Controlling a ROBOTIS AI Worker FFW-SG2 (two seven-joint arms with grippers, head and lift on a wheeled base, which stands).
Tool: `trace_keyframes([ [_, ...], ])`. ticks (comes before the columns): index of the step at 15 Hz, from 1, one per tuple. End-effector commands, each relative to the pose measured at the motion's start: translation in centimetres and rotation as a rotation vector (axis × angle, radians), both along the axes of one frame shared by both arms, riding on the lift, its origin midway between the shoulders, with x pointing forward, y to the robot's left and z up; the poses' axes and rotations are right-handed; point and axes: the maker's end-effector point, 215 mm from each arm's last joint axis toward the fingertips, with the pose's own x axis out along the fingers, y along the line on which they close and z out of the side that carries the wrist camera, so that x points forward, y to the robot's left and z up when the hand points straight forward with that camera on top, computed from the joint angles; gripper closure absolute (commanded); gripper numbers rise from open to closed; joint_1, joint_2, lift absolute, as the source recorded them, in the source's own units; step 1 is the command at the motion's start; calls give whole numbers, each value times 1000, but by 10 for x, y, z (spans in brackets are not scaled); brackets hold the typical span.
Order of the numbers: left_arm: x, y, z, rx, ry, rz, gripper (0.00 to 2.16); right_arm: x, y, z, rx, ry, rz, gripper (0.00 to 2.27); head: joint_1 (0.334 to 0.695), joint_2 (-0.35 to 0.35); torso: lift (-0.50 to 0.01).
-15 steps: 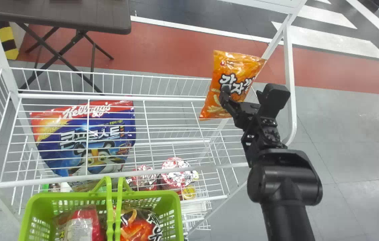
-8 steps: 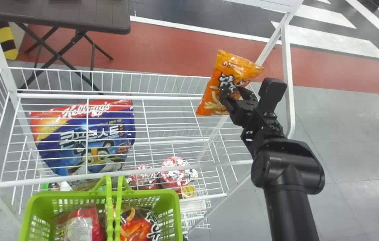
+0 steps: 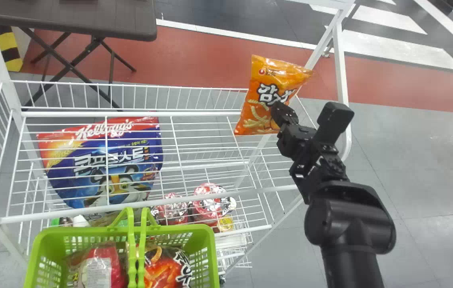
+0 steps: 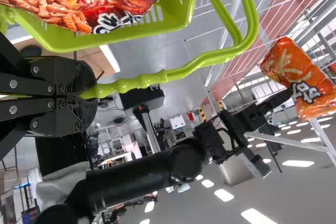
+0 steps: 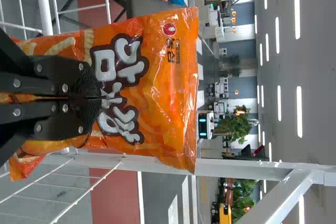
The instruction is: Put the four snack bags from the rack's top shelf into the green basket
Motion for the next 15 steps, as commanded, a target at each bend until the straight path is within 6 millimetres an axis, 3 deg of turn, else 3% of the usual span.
trace_keyframes([
  [1, 2, -1, 0, -2, -1, 1, 2148, -16, 8, 16, 9, -35, 16, 2192, 695, -350, 0],
  [3, 4, 0, 2, -2, -5, 3, 2148, -35, 17, 21, 61, -35, 35, 2192, 695, -350, 0],
  [4, 4, 0, 1, -2, -5, 3, 2148, -43, 21, 34, 78, -53, 45, 2192, 695, -350, 0],
  [6, 6, 3, 1, 3, -8, 10, 2148, -66, 44, 45, 121, -33, 108, 2189, 695, -350, 0],
  [8, 7, 3, 0, 5, -8, 12, 2148, -100, 69, 51, 175, 45, 188, 2189, 695, -350, 0],
  [15, 4, 6, 0, 6, -10, 18, 2148, -264, 136, -3, 485, 554, 445, 2192, 695, -350, 0],
])
